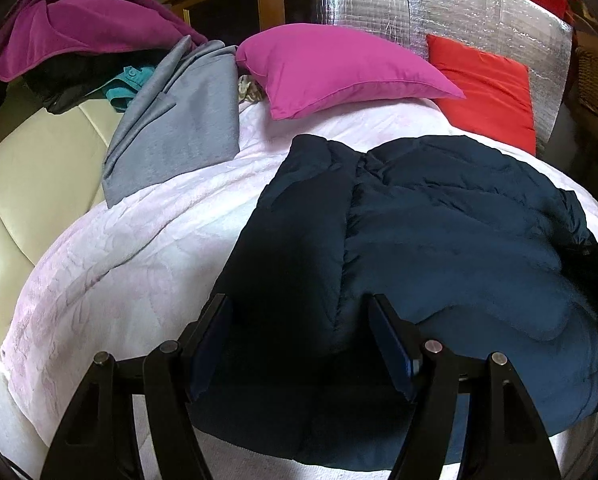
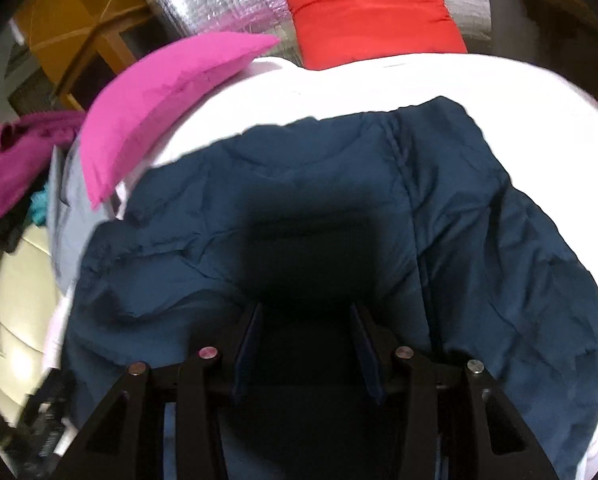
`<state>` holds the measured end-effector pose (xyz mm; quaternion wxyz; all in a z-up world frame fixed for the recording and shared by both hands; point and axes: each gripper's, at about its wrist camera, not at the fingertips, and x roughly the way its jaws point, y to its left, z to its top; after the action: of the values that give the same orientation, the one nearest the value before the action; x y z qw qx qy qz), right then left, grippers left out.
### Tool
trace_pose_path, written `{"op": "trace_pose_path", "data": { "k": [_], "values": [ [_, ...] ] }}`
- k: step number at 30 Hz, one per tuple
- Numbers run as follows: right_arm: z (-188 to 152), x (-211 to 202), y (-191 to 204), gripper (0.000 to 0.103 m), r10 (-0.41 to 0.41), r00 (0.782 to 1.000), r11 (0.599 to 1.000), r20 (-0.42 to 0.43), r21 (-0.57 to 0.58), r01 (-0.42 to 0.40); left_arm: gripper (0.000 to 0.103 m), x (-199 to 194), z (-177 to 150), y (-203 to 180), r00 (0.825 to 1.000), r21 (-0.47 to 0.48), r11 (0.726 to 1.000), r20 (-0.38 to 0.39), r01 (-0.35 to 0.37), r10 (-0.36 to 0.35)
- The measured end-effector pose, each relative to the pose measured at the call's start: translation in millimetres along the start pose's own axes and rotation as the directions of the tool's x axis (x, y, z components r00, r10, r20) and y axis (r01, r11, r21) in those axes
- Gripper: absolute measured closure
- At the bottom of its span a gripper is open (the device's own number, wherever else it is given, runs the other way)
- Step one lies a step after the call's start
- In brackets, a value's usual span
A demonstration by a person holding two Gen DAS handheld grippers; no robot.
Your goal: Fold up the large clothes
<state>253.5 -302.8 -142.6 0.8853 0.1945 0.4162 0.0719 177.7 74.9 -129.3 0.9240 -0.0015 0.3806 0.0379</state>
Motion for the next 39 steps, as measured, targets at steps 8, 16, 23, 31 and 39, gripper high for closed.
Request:
{"op": "trace_pose_path", "data": {
  "k": [8,16,23,31,39],
  "values": [
    [-23.9,-72.8,-39.4,0.055,-0.051,0.985,0.998,0.167,0.043,0.044,0.032,-1.0,-0.5,-0.3,1.000,-0.004,1.000,-0.001,-0.007,0.007],
    [-31.9,-37.1,-72.8,0.059,-0.038,0.998,0.992,0.042,0.123,0.033,0.030,4.3,-1.8,0.0,1.000,0.010,1.000,-0.019,-0.008,0.008],
    [4.6,-58.4,-43.1,0.057,-0.023,0.992,0.996,0.122,0.090,0.012,0.030,-3.2,7.3,29.3,1.000,-0.137,0.990,0.027,0.005,-0.001],
    [66.1,8.0,13.0,0.057,-0.035,0.996,0.999,0.077,0.019,0.033,0.030,17.6,11.0,54.1,0.995,-0.249,0.963,-0.034,-0.104,0.098],
    [82.9,71.3,-4.1,0.057,-0.100,0.995,0.989,-0.031,0.107,0.103,0.030,31.0,13.5,52.5,0.992,-0.250,0.961,-0.073,-0.117,0.102]
  ]
}}
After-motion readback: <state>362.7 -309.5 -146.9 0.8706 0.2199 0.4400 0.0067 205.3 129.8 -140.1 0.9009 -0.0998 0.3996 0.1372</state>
